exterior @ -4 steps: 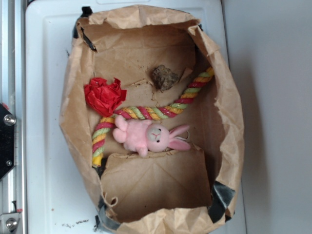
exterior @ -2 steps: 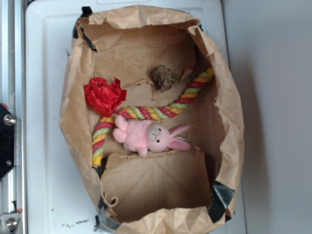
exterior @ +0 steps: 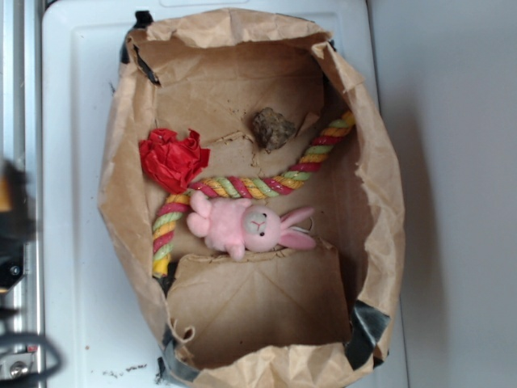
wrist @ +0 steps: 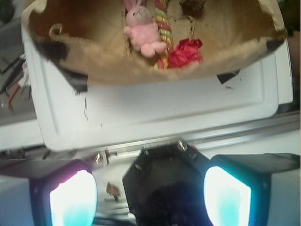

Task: Grab the rock.

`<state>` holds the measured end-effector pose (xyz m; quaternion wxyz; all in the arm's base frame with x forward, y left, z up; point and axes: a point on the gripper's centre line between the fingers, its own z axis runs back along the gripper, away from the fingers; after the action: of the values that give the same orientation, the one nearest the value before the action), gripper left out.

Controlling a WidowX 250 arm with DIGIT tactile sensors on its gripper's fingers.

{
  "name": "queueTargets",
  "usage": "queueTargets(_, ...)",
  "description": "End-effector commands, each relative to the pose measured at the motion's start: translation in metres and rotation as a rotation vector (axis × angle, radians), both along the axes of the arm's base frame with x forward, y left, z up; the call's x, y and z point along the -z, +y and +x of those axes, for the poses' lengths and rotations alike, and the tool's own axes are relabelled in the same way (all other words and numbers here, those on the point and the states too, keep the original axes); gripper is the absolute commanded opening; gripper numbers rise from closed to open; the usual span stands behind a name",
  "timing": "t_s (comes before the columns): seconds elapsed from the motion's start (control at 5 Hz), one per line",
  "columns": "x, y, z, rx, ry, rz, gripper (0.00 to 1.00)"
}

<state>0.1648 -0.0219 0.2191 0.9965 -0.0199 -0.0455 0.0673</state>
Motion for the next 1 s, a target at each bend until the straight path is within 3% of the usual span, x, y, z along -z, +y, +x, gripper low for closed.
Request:
queueTargets(0.0,0.006,0.018,0.055,-0.201,-0.152,0.007,1.00)
queueTargets(0.2,0.018,0.025,0.075,-0.278,-0.202,0.009,1.00)
queueTargets(0.4,0.031,0.038,0.088,-0.399,-0.206,0.020,1.00)
queueTargets(0.8,0.051,0.068,0.089,-0.532,-0.194,0.040,1.00)
